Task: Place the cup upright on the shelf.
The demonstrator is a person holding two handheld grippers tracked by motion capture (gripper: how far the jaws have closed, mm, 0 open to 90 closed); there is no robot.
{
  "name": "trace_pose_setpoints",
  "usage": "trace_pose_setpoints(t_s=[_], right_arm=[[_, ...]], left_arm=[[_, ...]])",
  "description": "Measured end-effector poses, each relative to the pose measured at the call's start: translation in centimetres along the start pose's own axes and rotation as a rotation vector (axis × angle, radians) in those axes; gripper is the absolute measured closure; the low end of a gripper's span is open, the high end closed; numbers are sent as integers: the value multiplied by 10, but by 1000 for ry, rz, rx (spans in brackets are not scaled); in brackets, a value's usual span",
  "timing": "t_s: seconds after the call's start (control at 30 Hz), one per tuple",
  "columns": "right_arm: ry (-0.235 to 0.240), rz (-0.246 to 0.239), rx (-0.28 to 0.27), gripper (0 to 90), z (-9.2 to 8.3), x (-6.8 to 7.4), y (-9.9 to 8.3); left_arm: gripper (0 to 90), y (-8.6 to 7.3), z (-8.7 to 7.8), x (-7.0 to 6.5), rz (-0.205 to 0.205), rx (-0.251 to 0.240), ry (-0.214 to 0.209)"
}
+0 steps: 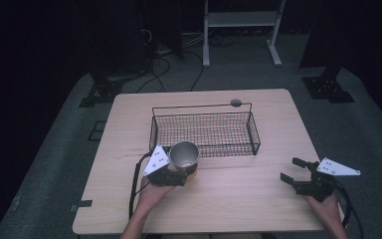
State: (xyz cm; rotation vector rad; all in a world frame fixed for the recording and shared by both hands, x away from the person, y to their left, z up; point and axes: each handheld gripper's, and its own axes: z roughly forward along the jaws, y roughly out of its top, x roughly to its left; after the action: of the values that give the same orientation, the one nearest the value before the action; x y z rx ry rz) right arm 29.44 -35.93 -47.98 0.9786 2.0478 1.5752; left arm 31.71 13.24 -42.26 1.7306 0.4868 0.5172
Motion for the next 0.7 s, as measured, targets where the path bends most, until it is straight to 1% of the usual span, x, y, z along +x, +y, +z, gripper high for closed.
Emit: trace_pose_setpoints(t_s=[0.03, 0.13, 0.3, 0.4, 0.47, 0.63, 0.7], right_arm=[[0, 0, 0, 145, 0, 0, 0], [0, 1, 0, 145, 0, 0, 0], [2, 2, -1, 145, 0, 0, 0], [2, 2, -2, 145, 0, 0, 0], [2, 2, -1, 145, 0, 0, 0], [3, 2, -2, 145, 0, 0, 0], [3, 2, -2, 145, 0, 0, 0]], left_arm=[[128, 0, 0, 0, 0, 0, 0], [128, 6, 1, 5, -2, -6, -20], [128, 12, 1, 9, 5, -2, -32], [128, 16, 3, 12, 10, -5, -42], [128, 18, 5, 13, 6, 3, -52], [128, 25, 10, 17, 16, 5, -72], [128, 27, 12, 19, 12, 3, -78]])
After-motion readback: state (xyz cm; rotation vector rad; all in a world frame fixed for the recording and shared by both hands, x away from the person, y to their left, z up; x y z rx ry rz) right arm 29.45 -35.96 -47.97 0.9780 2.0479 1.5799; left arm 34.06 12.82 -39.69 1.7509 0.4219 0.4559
